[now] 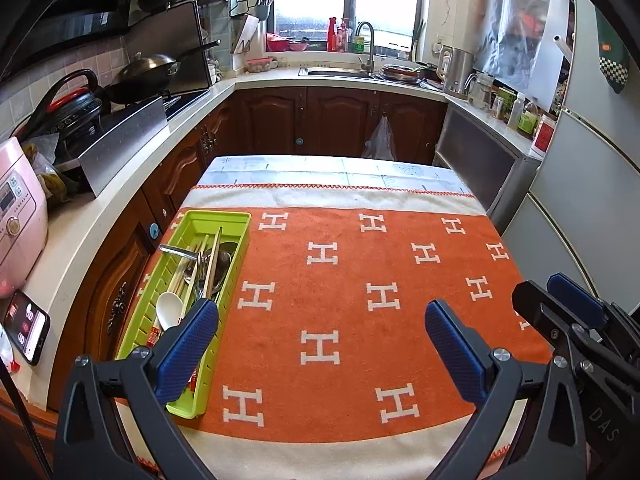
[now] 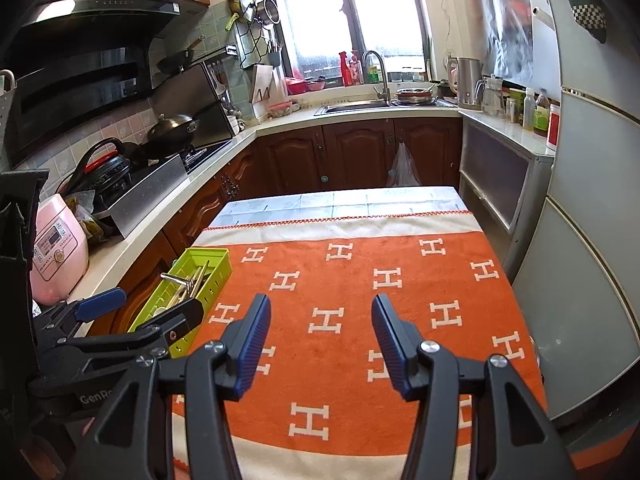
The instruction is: Organize utensils
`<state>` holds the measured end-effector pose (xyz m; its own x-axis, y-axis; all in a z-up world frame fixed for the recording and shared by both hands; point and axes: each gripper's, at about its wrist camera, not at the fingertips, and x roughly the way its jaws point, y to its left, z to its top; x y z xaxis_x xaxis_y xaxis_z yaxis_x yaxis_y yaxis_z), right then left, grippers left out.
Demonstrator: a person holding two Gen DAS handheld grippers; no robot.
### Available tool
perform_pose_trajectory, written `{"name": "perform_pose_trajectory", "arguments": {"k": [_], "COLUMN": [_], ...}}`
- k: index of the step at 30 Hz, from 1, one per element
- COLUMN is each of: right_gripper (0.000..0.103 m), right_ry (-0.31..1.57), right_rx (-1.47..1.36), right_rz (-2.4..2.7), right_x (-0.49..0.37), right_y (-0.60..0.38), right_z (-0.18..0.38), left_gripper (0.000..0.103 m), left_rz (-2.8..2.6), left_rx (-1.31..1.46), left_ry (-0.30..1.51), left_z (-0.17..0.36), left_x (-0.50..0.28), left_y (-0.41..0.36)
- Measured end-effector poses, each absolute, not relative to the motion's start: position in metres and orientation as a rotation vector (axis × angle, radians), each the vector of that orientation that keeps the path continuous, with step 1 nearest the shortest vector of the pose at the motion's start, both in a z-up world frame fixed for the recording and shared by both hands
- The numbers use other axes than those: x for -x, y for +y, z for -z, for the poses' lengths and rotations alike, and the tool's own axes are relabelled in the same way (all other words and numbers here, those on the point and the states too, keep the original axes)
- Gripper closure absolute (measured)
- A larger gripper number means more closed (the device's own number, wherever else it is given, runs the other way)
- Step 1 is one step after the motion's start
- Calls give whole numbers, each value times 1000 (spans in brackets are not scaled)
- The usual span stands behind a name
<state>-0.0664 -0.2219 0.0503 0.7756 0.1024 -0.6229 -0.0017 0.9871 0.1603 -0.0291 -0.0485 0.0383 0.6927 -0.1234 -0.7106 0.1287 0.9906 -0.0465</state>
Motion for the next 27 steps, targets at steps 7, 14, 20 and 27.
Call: {"name": "perform_pose_trajectory", "arguments": {"k": [7, 14, 20, 27], "right_gripper": [50, 50, 50, 50], "right_ry": [691, 700, 710, 714], "right_rx": [-158, -159, -163, -165], "right_rz": [-59, -61, -61, -61], "right_x": [65, 63, 60, 60], "right_y": [-221, -220, -219, -218], "right_z": [-48, -46, -42, -40], "left_gripper": [1, 1, 1, 1], "left_rz": [139, 135, 131, 126], "left_rx": [-3, 3, 2, 0], "left_ry": [800, 815, 819, 825], "left_z": [-36, -33, -31, -29], "left_x": [28, 26, 25, 25], "left_y": [-46, -43, -43, -42]}}
